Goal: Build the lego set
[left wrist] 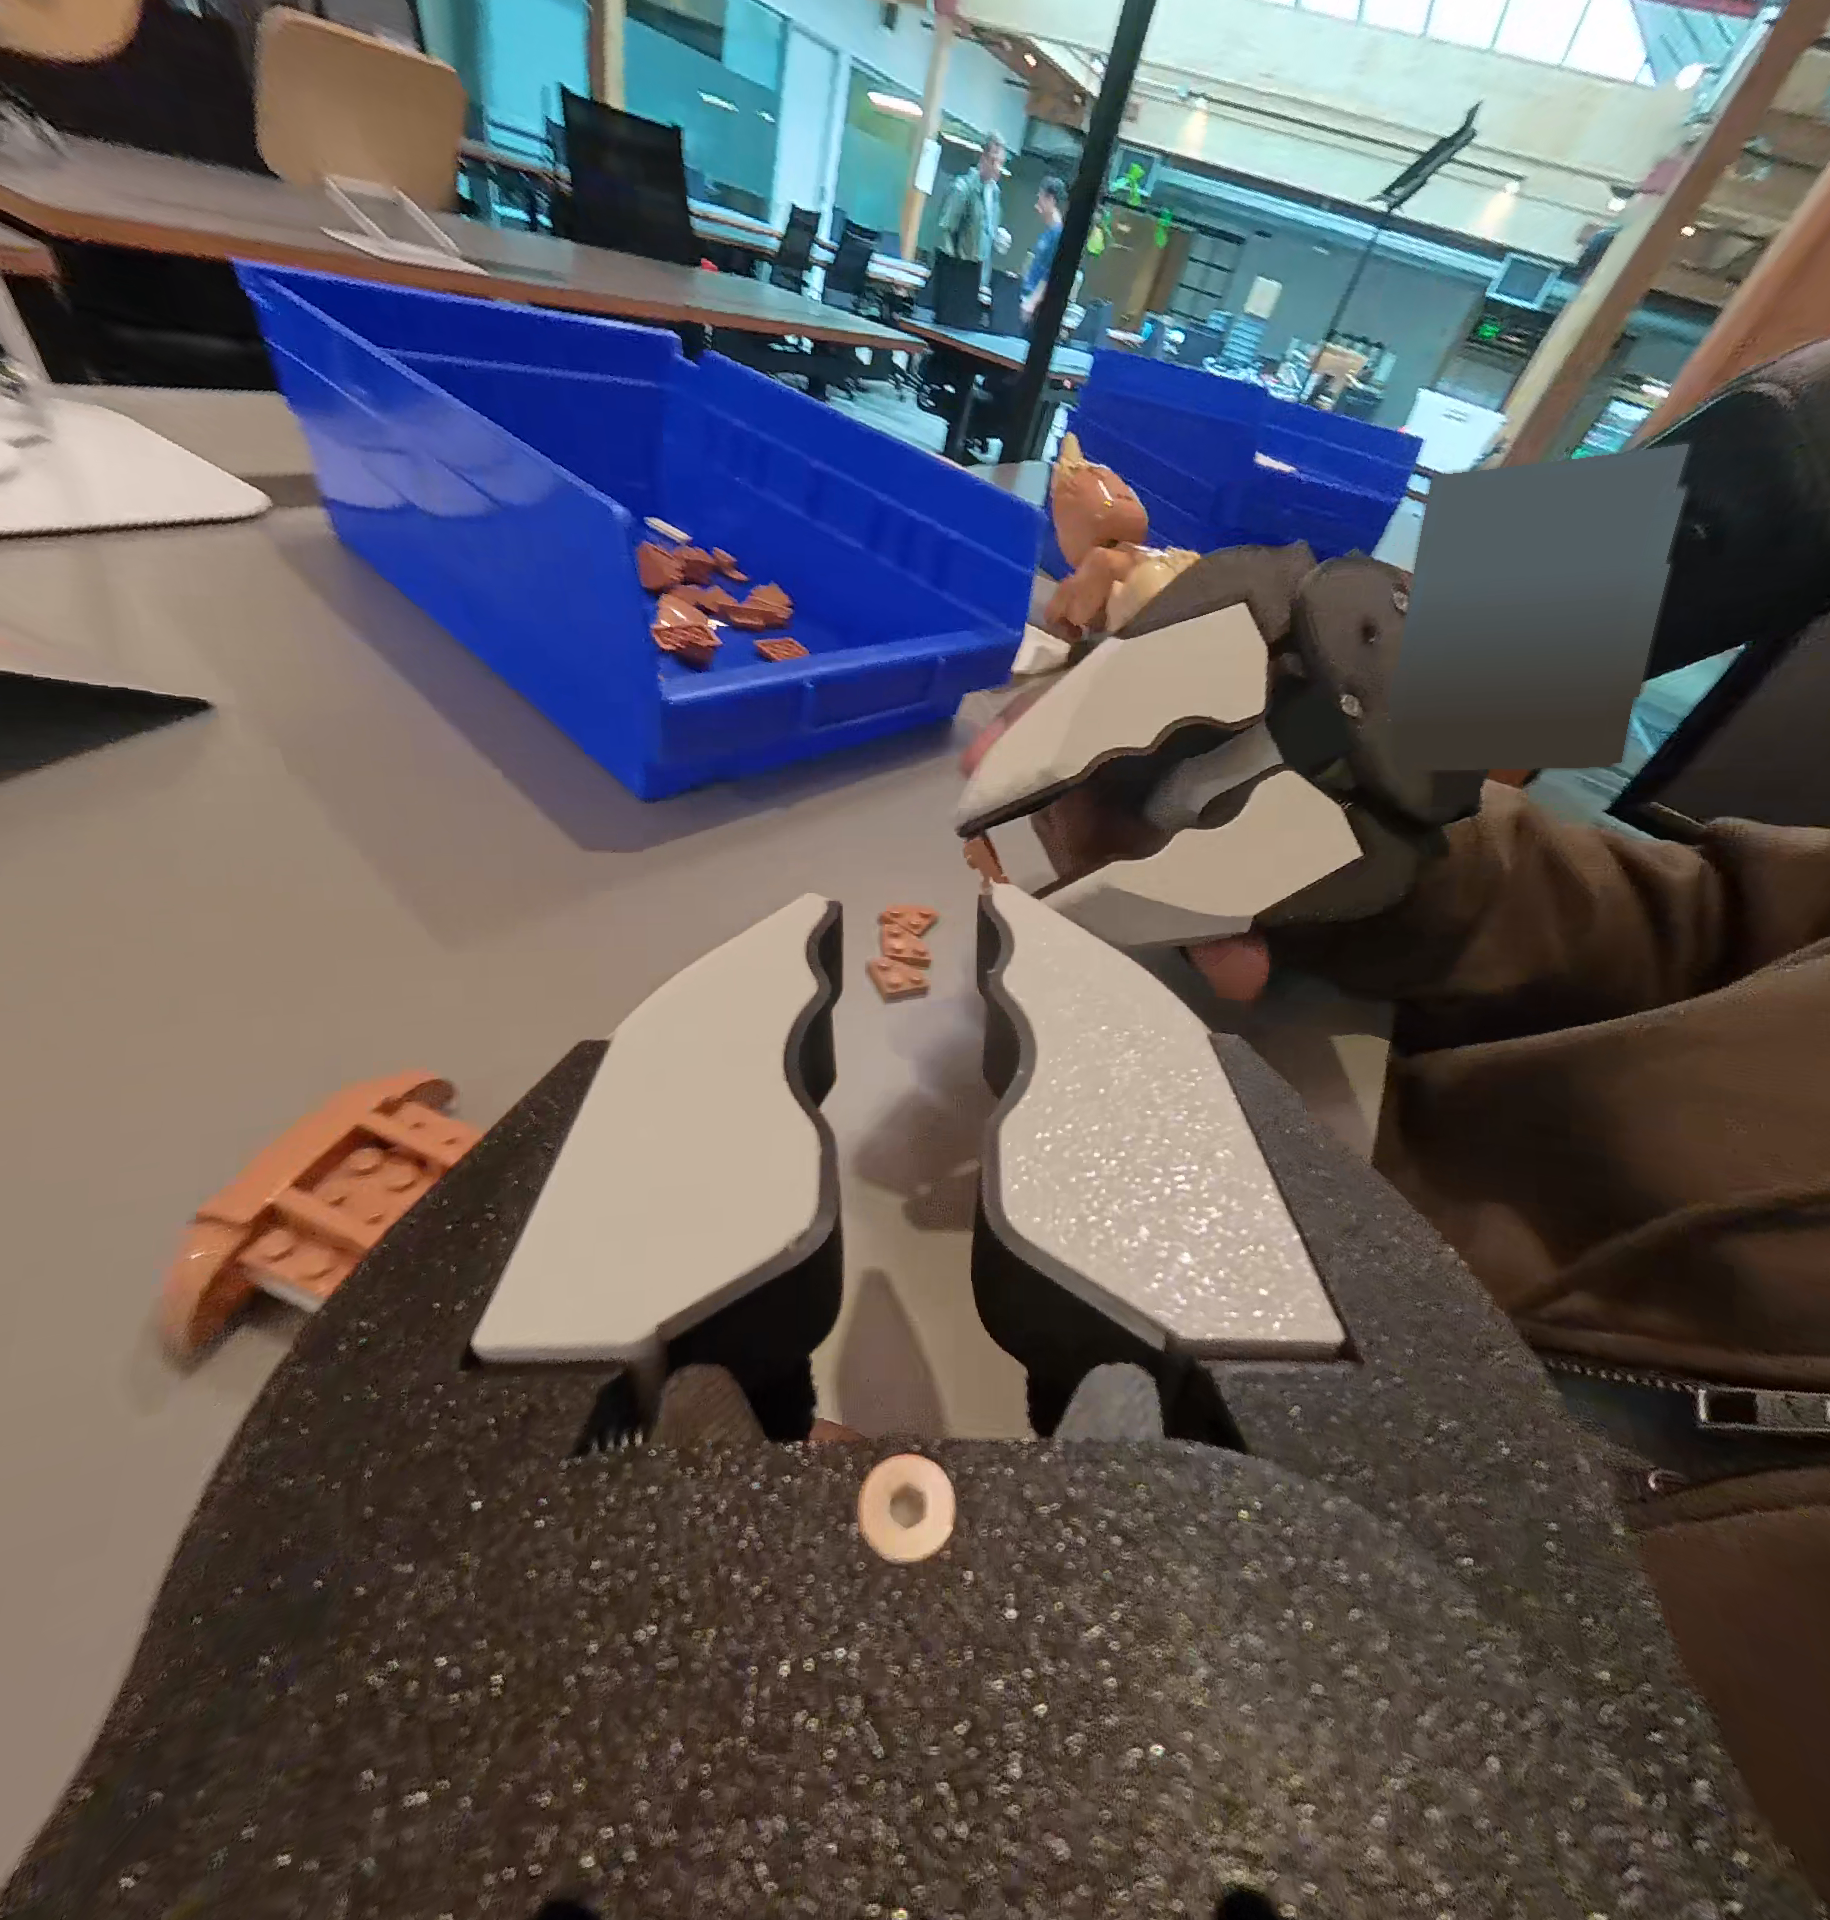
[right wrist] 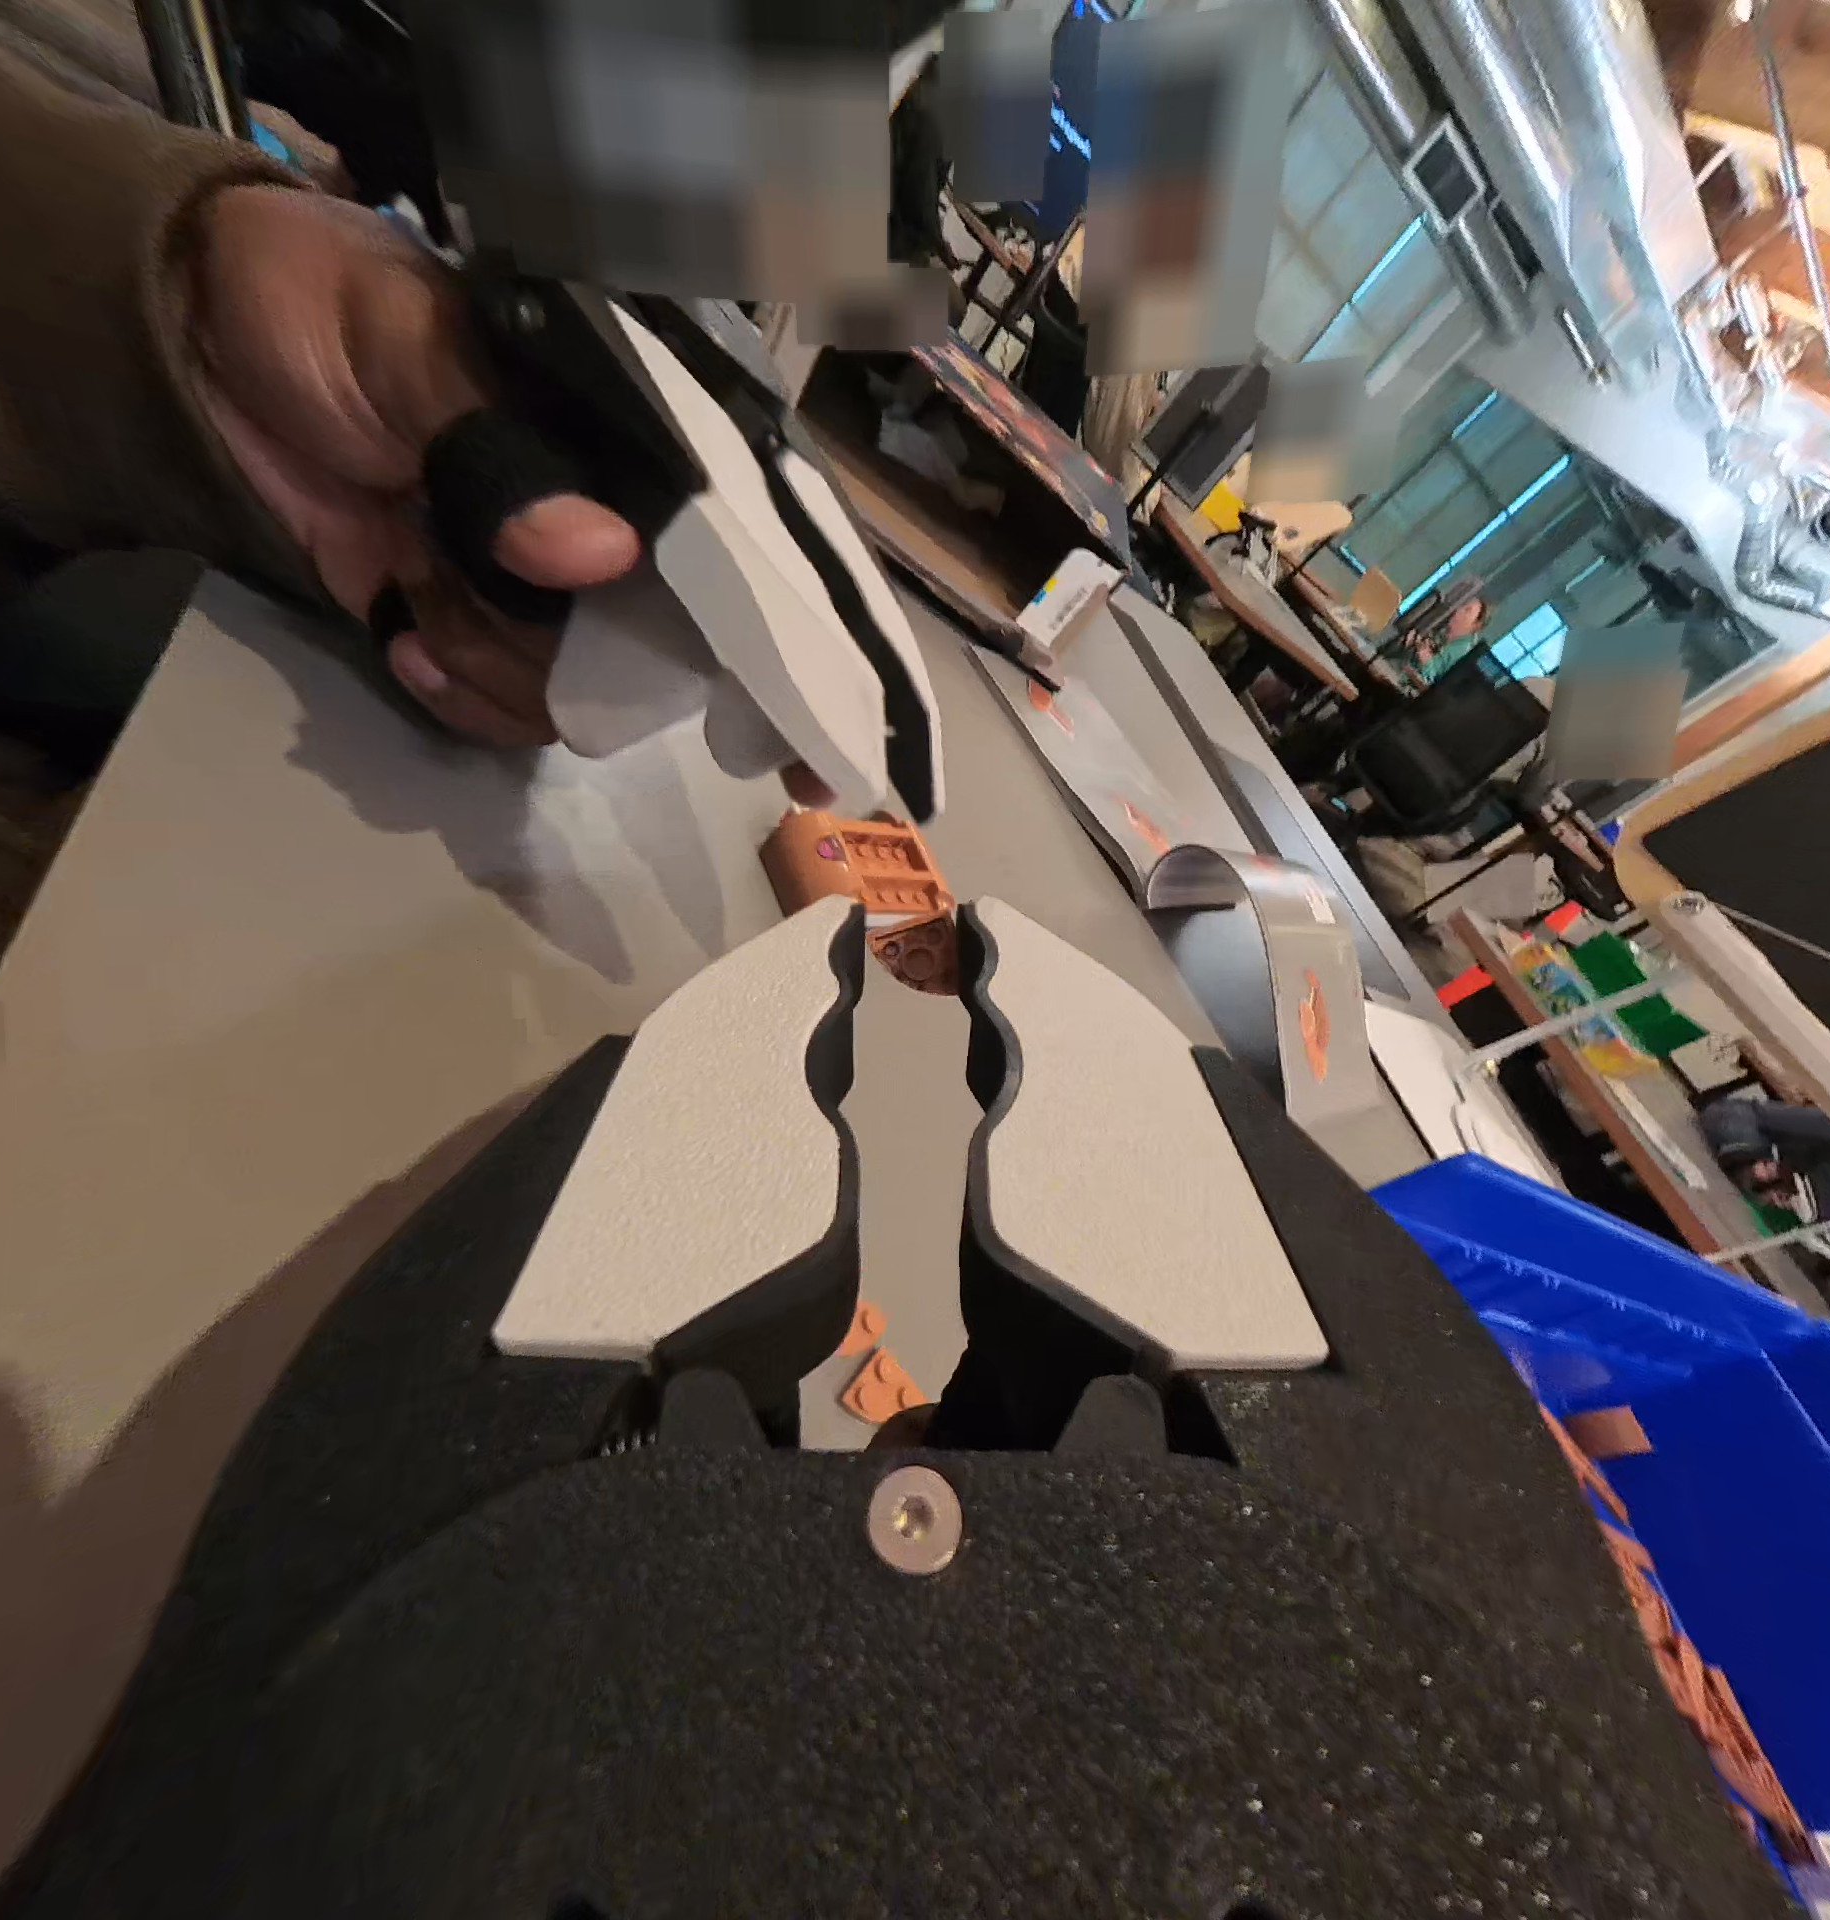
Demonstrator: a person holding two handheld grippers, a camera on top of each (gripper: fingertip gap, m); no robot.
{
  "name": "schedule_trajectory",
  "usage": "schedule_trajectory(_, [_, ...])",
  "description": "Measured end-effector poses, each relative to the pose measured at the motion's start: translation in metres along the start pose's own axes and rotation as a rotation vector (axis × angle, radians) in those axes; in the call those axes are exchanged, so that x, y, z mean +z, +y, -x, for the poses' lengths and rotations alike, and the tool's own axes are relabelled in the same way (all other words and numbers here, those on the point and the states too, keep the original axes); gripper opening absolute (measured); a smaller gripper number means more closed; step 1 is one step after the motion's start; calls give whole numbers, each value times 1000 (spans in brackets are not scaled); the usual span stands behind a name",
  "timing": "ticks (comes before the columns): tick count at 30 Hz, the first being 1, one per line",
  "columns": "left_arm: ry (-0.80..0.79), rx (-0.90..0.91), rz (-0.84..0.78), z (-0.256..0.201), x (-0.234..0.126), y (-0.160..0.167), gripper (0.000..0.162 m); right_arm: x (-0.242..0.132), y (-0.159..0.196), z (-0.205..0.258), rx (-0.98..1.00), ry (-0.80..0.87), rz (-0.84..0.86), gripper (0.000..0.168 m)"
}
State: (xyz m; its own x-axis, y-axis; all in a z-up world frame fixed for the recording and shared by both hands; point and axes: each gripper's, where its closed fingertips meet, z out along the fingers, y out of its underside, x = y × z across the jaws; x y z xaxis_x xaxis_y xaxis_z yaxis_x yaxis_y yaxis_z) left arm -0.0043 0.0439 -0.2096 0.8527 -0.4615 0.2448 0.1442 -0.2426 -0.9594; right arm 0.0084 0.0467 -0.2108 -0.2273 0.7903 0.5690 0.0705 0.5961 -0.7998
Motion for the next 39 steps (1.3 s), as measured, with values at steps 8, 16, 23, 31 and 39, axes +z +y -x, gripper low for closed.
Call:
schedule_trajectory(8, [100,-61,70,-17,15,9,15,0,-2,8,-59,-21,-21,17])
schedule_trajectory(16, [128,-97,125,-20,22,18,7,2,1,18,-137,-48,3,17])
schedule_trajectory(23, [56,-47,119,-10,21,16,5,-16,29,9,-7,-84,154,36])
schedule_trajectory(31, [8,167,181,-9,24,25,5,-27,91,17,170,-239,471,22])
schedule_trajectory(39, [18,311,171,-14,25,25,5,-19,97,19,243,-313,545,16])
